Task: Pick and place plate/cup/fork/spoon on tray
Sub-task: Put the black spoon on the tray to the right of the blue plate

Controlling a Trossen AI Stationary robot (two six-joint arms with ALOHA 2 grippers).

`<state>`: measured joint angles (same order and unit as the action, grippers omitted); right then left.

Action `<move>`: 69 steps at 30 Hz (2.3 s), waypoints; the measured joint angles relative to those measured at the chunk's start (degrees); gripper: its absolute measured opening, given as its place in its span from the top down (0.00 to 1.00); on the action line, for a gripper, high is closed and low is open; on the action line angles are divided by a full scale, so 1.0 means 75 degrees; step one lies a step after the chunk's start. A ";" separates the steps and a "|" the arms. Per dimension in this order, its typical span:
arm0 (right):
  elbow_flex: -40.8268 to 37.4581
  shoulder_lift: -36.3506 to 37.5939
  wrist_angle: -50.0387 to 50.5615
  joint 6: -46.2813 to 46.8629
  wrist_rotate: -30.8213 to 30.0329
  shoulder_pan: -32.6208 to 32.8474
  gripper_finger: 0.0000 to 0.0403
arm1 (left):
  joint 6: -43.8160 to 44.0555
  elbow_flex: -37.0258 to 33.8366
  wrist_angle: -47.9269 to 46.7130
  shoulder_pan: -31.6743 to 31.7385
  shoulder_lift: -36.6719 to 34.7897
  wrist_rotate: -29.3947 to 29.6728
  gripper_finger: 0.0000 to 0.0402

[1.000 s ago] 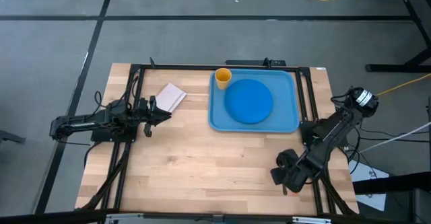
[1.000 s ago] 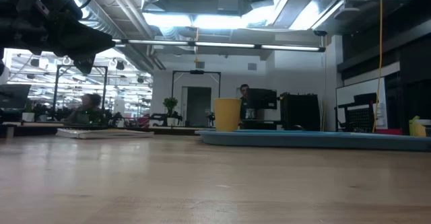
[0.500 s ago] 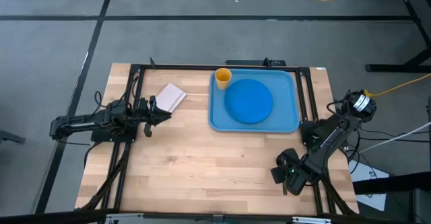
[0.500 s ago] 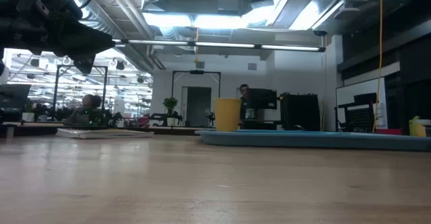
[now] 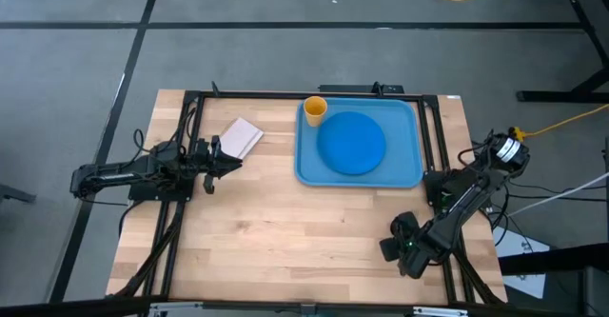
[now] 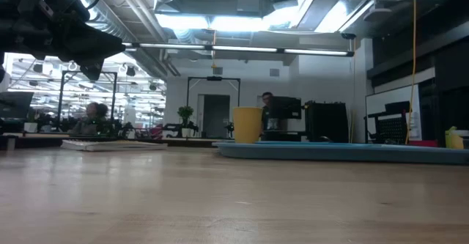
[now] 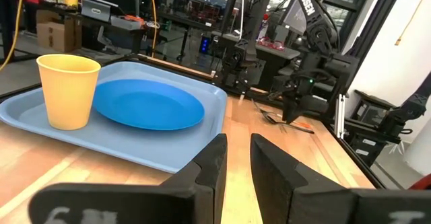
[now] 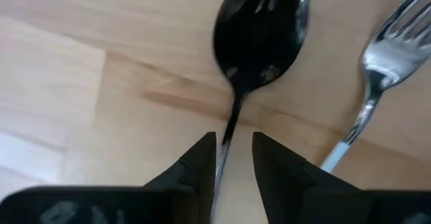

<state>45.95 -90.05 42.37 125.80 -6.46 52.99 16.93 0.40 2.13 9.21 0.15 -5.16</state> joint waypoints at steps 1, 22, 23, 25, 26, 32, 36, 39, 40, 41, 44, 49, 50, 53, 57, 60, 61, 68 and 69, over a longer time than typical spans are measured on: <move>0.0000 -0.0048 0.0028 0.0000 0.0001 0.0000 0.75 | 0.0000 0.0000 0.0000 0.0000 -0.0001 -0.0001 0.85; 0.0017 -0.0497 0.0022 0.0191 -0.0001 0.0003 0.85 | 0.0000 0.0000 0.0000 0.0003 -0.0001 -0.0001 0.85; 0.0016 -0.0500 0.0030 0.0189 0.0007 0.0003 0.87 | 0.0000 0.0000 0.0000 0.0003 -0.0001 0.0001 0.85; 0.0015 -0.0500 0.0047 0.0189 0.0014 0.0003 0.93 | 0.0000 0.0000 0.0000 0.0001 0.0000 -0.0001 0.85; 0.0015 -0.0500 0.0066 0.0185 0.0015 0.0005 0.96 | 0.0000 0.0000 0.0000 0.0003 -0.0001 0.0000 0.85; 0.0012 -0.0468 0.0077 0.0167 0.0012 0.0003 0.96 | 0.0000 0.0000 0.0000 0.0002 -0.0001 -0.0001 0.85; 0.0035 -0.0234 0.0067 -0.0005 -0.0122 0.0004 0.98 | 0.0000 0.0000 0.0000 0.0002 0.0001 -0.0001 0.85; 0.0351 0.0025 0.0100 -0.0266 -0.0664 -0.0009 0.98 | 0.0000 0.0000 0.0002 0.0000 0.0000 0.0002 0.85; 0.0454 0.0084 0.0196 -0.0356 -0.0845 -0.0011 0.98 | 0.0000 0.0000 0.0000 0.0000 0.0001 0.0002 0.85; 0.0553 0.0125 0.0401 -0.0431 -0.0992 -0.0048 0.98 | 0.0000 0.0000 0.0000 0.0003 0.0001 0.0002 0.85; 0.0953 0.0338 0.1093 -0.0747 -0.1376 -0.0222 0.99 | 0.0000 0.0000 0.0002 0.0002 0.0000 0.0002 0.85; 0.1621 0.0427 0.2692 -0.1512 -0.1719 -0.0891 0.99 | 0.0000 0.0000 0.0000 0.0003 0.0001 0.0002 0.85; 0.1735 0.0432 0.2951 -0.1668 -0.1722 -0.1089 0.99 | 0.0000 0.0000 0.0003 0.0003 0.0000 0.0002 0.85; 0.1882 0.0435 0.3847 -0.2144 -0.1558 -0.1810 0.99 | 0.0000 0.0000 0.0000 0.0003 0.0000 0.0002 0.85; 0.1865 0.0628 0.4442 -0.3058 -0.1431 -0.3004 0.99 | 0.0000 0.0000 0.0000 0.0003 -0.0001 0.0002 0.85; 0.1833 0.0854 0.4853 -0.3698 -0.1706 -0.3932 0.99 | 0.0000 0.0000 0.0002 0.0001 0.0001 0.0001 0.85; 0.1833 0.0951 0.4995 -0.3954 -0.1895 -0.4207 0.99 | 0.0000 0.0000 0.0000 0.0001 0.0001 0.0002 0.85; 0.1833 0.1710 0.5074 -0.5544 -0.2553 -0.5966 0.99 | 0.0000 0.0000 0.0000 0.0002 0.0001 0.0002 0.85; 0.1833 0.1772 0.5074 -0.5685 -0.2625 -0.6219 0.99 | 0.0000 0.0000 0.0000 0.0001 -0.0001 0.0002 0.85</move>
<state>59.70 -76.76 80.42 83.16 -26.15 6.35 16.93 0.40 2.13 9.22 0.14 -5.15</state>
